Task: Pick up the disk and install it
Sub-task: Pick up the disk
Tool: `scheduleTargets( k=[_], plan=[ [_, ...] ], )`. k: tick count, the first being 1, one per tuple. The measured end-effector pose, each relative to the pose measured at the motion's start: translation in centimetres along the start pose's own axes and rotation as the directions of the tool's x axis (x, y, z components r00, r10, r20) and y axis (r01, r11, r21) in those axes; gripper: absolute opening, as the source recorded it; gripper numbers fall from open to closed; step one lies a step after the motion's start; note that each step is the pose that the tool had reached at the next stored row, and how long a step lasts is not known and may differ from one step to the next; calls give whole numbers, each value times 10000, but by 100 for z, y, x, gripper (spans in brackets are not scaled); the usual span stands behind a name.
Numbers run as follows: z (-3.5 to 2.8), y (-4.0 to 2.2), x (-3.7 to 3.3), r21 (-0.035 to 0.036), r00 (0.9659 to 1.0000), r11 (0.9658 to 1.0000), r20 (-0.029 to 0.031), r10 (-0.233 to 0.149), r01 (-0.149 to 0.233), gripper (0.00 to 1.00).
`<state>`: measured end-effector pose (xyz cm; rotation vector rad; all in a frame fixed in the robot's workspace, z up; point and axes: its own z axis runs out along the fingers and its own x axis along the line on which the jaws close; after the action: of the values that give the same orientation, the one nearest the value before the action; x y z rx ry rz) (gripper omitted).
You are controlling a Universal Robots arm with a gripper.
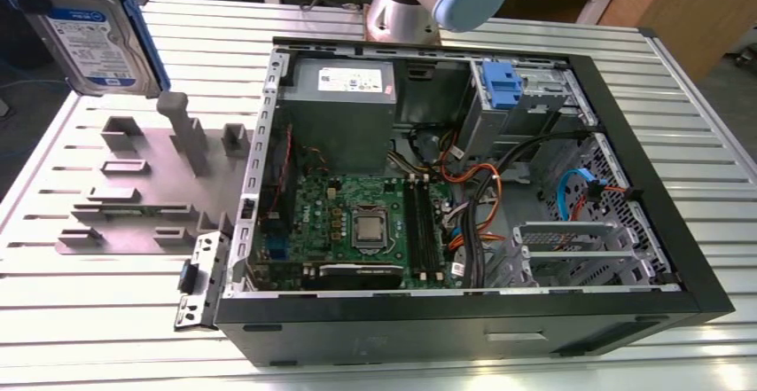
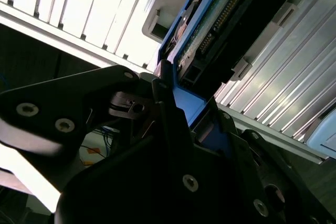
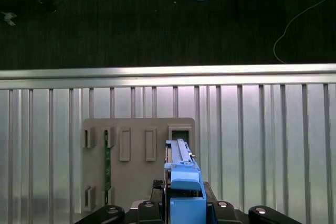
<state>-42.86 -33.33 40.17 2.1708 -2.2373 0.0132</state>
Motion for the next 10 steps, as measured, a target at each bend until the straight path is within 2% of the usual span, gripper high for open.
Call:
scheduleTargets(
  k=[10],
  plan=[
    [-31,0,1,0,10000,10000,0,0,0,36]
  ],
)
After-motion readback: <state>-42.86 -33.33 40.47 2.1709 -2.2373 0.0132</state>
